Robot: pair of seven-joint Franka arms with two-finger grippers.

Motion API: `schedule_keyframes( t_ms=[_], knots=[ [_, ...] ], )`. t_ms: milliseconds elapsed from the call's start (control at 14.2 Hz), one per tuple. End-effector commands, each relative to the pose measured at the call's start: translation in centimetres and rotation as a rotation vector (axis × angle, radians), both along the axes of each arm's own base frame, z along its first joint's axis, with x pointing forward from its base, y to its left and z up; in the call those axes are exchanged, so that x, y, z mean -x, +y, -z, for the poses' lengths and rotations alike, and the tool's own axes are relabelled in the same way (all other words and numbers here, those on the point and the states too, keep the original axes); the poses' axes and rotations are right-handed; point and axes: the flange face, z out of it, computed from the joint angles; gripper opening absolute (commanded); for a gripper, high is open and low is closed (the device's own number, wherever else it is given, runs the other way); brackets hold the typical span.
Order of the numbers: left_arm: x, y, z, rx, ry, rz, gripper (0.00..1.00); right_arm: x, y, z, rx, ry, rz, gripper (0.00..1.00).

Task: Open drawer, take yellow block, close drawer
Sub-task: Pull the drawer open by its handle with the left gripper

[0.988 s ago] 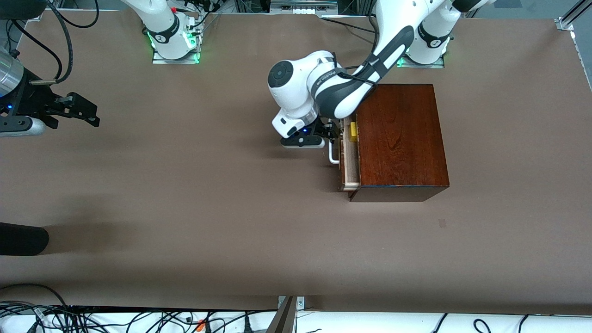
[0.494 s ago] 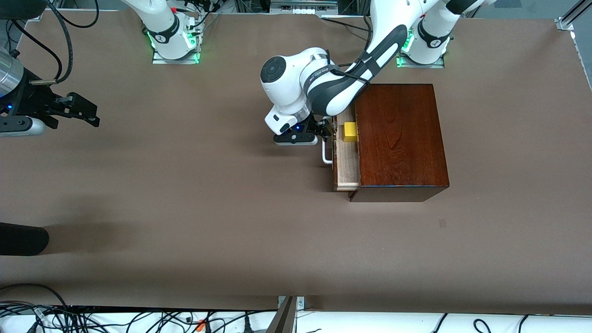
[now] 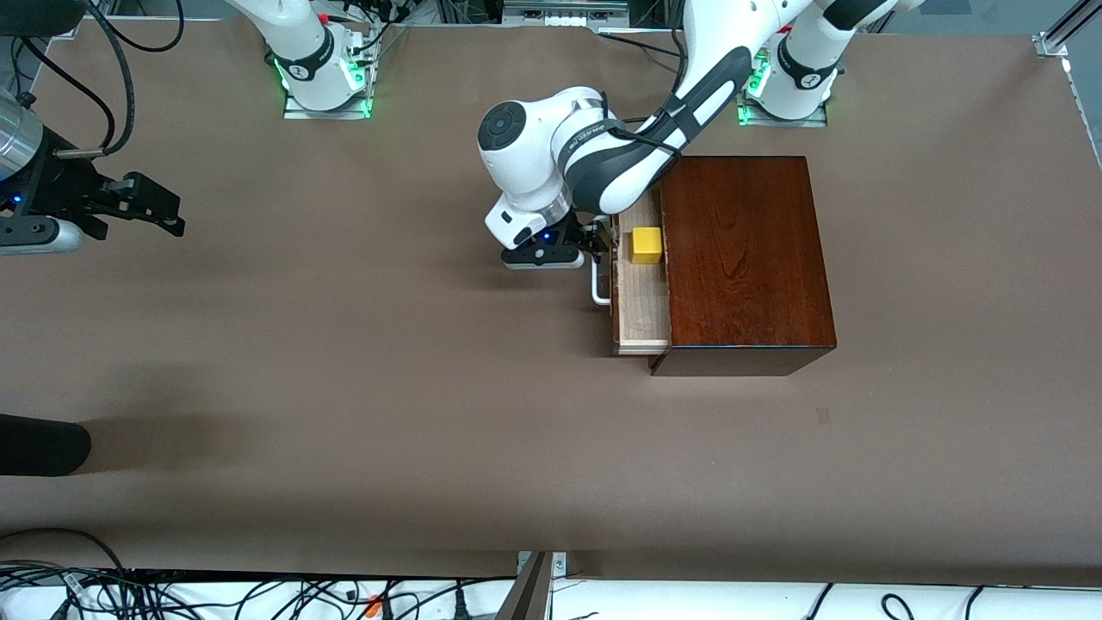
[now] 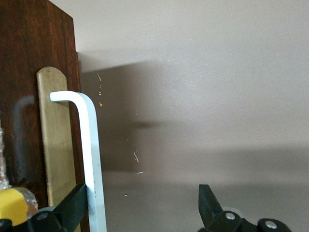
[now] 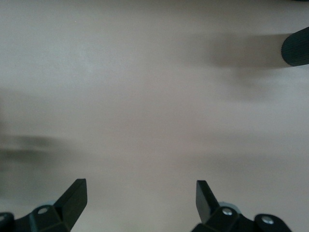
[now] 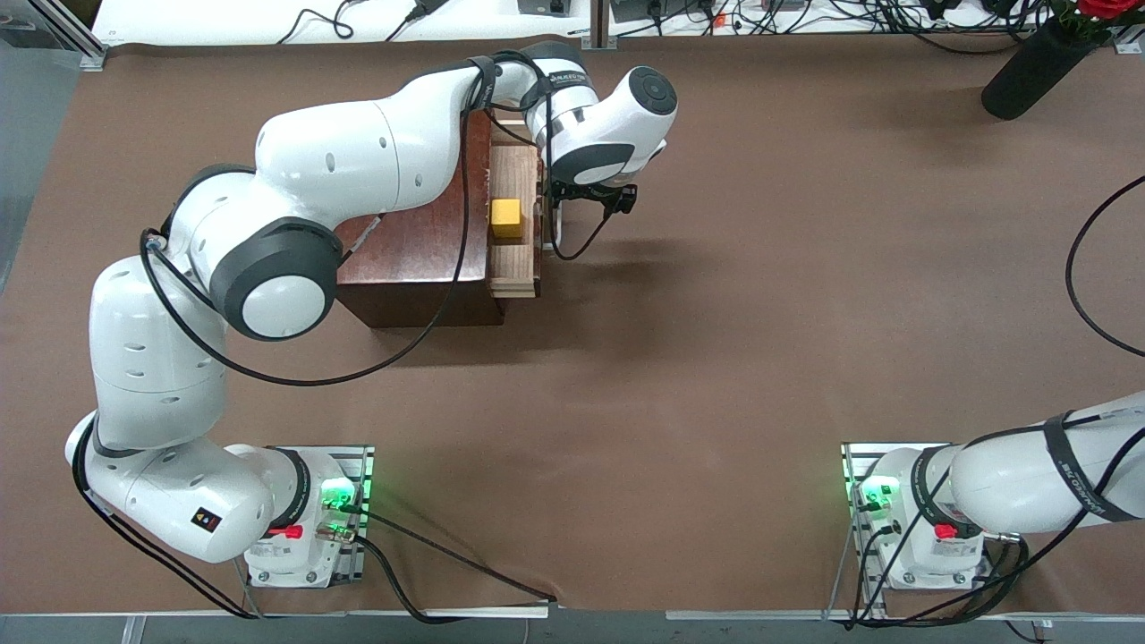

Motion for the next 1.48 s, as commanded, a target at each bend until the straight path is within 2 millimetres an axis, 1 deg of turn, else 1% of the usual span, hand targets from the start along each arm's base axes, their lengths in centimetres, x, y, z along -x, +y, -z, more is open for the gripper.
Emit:
schedule_keyframes(
  t_ms=[0,353,706,776,918,988,1059,1200,1271,1412],
  knots=[
    [0.7,-2.7,-1.1,0.065,0.009,-0.014,1.0,0.3,-0.4,-0.5,0.012,-0.008,-0.009,1.0],
    [1.4,-3.4,-1.2,0.074,0.004,-0.02,1.0,0.3,-0.4,-0.5,0.012,-0.008,-0.009,1.0],
    [1.3,-3.4,-1.4,0.08,0.005,-0.02,1.0,0.3,-0.4,-0.6,0.012,-0.01,-0.009,1.0],
    [1.2,-3.5,-2.0,0.088,-0.001,-0.023,1.0,0.3,-0.4,-0.6,0.014,-0.01,-0.009,1.0],
    [0.5,-3.6,-4.0,0.136,0.024,-0.052,1.0,0.3,-0.5,-0.6,0.012,-0.01,-0.007,1.0],
    [0.0,-3.3,-5.7,0.152,0.013,-0.061,1.0,0.3,-0.4,-0.5,0.012,-0.008,-0.009,1.0],
    [-0.7,-2.4,-8.2,0.162,0.005,-0.07,1.0,0.3,-0.4,-0.6,0.012,-0.011,-0.009,1.0],
    [-1.8,0.5,-13.8,0.189,0.041,-0.047,1.0,0.3,-0.4,-0.6,0.012,-0.01,-0.009,1.0],
    [-2.9,3.0,-17.0,0.209,0.053,-0.035,1.0,0.3,-0.4,-0.6,0.012,-0.01,-0.009,1.0],
    [-4.5,8.2,-22.0,0.222,0.082,-0.028,1.0,0.3,-0.5,-0.6,0.012,-0.01,-0.007,1.0]
  ],
)
